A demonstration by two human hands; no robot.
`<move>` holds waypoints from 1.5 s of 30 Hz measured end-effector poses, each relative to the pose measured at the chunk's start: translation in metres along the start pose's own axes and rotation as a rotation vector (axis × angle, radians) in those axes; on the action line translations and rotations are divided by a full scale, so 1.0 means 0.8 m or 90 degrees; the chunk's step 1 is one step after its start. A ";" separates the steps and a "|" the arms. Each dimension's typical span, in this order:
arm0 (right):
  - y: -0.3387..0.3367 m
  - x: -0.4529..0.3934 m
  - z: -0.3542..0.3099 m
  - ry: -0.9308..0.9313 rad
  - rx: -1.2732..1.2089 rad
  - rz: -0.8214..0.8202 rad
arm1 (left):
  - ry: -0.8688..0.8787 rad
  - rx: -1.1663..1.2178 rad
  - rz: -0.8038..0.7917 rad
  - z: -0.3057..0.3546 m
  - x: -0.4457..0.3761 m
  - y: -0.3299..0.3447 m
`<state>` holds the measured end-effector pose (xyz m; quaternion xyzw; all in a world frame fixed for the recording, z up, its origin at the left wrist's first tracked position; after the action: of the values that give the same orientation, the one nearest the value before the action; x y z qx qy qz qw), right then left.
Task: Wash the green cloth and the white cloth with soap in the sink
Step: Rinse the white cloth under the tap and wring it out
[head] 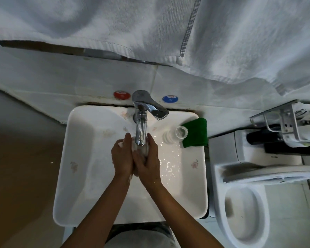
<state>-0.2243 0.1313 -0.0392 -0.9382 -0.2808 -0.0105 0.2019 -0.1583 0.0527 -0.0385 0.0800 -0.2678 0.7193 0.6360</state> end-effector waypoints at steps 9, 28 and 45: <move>-0.010 -0.011 0.012 0.076 -0.012 0.027 | 0.004 -0.034 -0.120 0.005 0.013 0.014; 0.026 -0.018 0.013 0.237 -0.171 -0.001 | 0.202 -0.077 -0.097 0.006 0.019 -0.006; -0.012 -0.007 0.002 0.196 0.003 0.046 | 0.263 -0.145 -0.013 0.006 0.039 -0.008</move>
<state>-0.2341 0.1363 -0.0379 -0.9345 -0.2125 -0.1464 0.2452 -0.1591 0.0782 -0.0184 -0.1387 -0.2104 0.6791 0.6894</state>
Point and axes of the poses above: each hand's wrist, its own x-axis away from the middle knuckle, its own y-axis out of the palm, z = x × y, the point moved 5 cm from there along -x, towards the middle knuckle, and after that the axes turned 14 degrees about z, right-handed, at the moved point
